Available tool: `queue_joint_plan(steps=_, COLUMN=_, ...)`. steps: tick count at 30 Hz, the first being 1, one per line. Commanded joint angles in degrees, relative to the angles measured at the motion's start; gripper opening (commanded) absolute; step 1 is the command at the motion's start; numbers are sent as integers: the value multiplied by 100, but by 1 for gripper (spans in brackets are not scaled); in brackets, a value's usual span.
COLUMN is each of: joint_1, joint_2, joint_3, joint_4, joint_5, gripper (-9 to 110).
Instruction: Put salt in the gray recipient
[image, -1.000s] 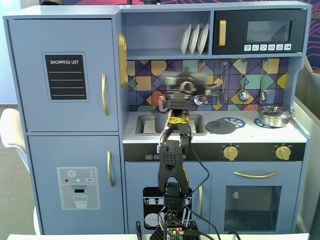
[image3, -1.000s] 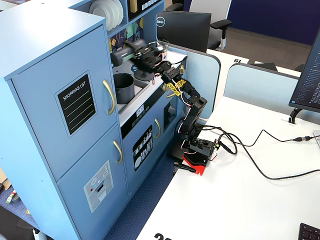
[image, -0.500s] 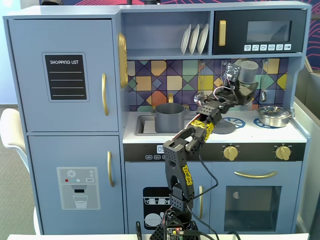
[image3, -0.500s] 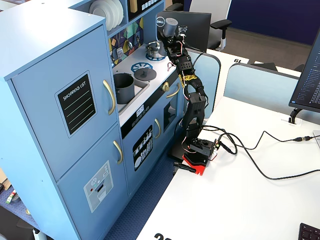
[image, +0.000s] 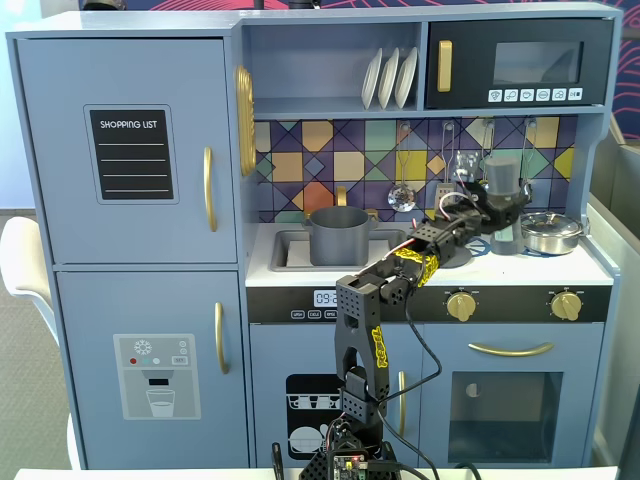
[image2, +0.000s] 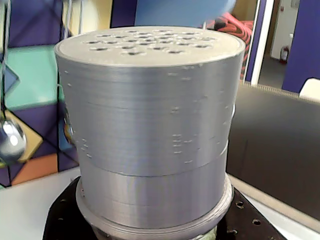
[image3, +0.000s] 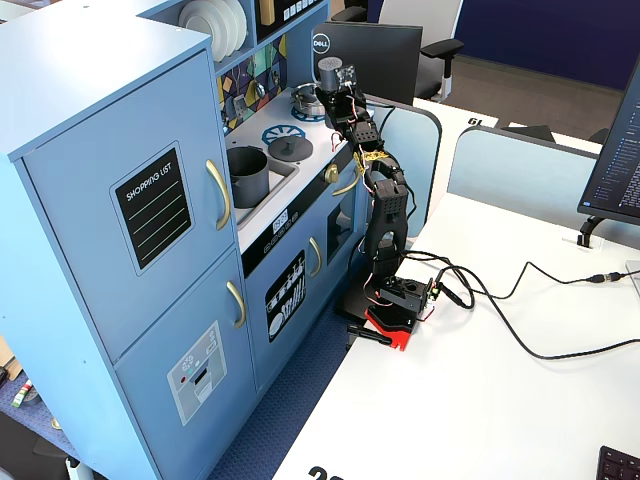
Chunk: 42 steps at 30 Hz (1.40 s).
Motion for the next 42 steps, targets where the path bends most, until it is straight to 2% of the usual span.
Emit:
queue_joint_plan(steps=1, joint_1=-105, joint_2=185, joint_3=141, joint_4=-404, joint_5=158, gripper=0)
queue_joint_plan(steps=25, joint_1=18, joint_2=-9, joint_3=932, joint_4=-1477, joint_5=545, gripper=0)
queue_joint_plan(steps=38, joint_1=114, joint_2=-70, joint_3=1485, joint_4=-1828, joint_5=229, gripper=0)
queue_joint_plan(steps=40, joint_1=132, joint_2=-70, joint_3=1512, joint_4=-1872, joint_5=272, gripper=8)
queue_joint_plan(steps=42, joint_1=167, joint_2=-53, joint_3=1512, joint_4=-2004, joint_5=756, gripper=23)
